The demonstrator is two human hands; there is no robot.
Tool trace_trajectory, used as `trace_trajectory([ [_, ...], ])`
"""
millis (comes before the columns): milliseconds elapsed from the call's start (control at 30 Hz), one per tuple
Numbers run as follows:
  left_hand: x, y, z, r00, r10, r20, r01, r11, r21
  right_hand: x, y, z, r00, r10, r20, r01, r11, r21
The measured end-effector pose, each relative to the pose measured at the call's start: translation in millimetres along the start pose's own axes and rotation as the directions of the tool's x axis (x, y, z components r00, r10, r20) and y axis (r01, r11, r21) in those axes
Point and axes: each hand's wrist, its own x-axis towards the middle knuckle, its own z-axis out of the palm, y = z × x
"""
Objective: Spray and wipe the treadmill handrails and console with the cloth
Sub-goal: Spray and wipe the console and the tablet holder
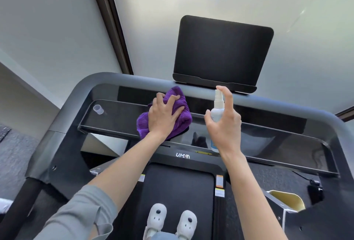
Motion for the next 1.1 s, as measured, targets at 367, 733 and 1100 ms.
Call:
trace_trajectory([
  [367, -14.9, 120.7, 43.4, 0.992, 0.108, 0.071, -0.108, 0.994, -0.008, -4.5, 63.2, -63.9, 0.992, 0.101, -0.073, -0.103, 0.994, -0.020],
  [733, -26.5, 225.8, 79.5, 0.956, 0.258, 0.141, -0.257, 0.966, -0.025, -13.8, 134.2, -138.0, 0.940, 0.245, -0.238, -0.262, 0.964, -0.042],
  [1100, -37.9, 325.1, 115.9, 0.874, 0.428, 0.229, -0.432, 0.901, -0.037, -51.5, 189.2, -203.8, 0.842, 0.326, -0.430, -0.395, 0.915, -0.080],
])
